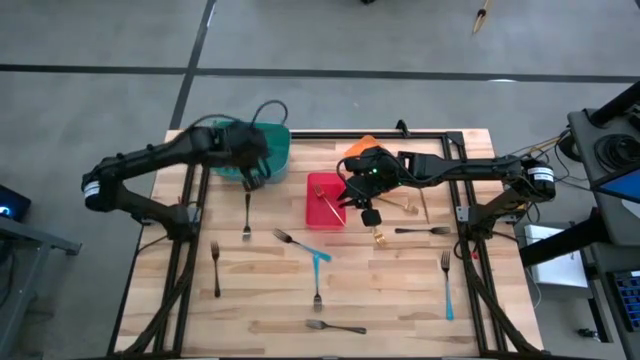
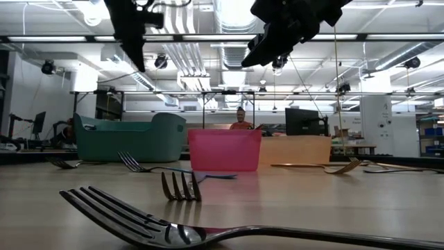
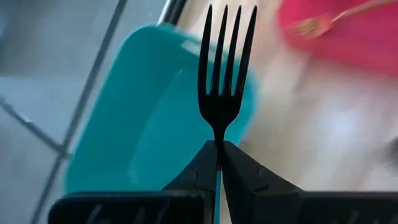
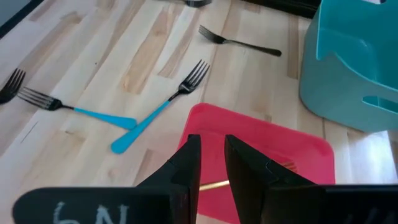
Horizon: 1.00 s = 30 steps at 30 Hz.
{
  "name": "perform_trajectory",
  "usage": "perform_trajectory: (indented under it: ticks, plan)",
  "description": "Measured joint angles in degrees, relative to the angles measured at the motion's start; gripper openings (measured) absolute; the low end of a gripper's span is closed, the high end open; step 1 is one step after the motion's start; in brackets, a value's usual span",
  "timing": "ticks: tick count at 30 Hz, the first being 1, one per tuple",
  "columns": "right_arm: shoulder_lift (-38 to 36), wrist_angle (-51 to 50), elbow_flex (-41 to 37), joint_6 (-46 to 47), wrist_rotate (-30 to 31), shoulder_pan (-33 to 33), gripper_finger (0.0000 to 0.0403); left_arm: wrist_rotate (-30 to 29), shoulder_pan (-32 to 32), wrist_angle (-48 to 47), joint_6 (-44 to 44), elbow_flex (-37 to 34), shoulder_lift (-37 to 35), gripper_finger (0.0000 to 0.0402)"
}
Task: Sort silverware by color (type)
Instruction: Put the blue fork into the green bin
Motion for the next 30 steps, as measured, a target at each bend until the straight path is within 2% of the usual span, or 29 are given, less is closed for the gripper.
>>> perform_trajectory:
  ticks: [8, 11, 17, 30]
  plan:
    - [0.0, 2.5, 0.0, -1.4, 0.0, 0.0, 0.0063, 0.0, 13.7, 5.4, 16.4, -0.6, 1.9, 0.0]
    - [0.1, 3.6, 0.0, -3.1, 0.0, 0.0, 0.0063, 0.0, 16.6, 7.9, 21.5, -0.3, 3.8, 0.0]
    - [0.1, 4.5, 0.0, -5.4, 0.2, 0.0, 0.0063, 0.0, 20.8, 8.3, 38.9, -0.3, 9.4, 0.0]
    - [0.1, 4.7, 0.0, -6.3, 0.2, -2.0, 0.0063, 3.2, 22.4, 8.5, 43.4, -0.3, 22.9, 0.0]
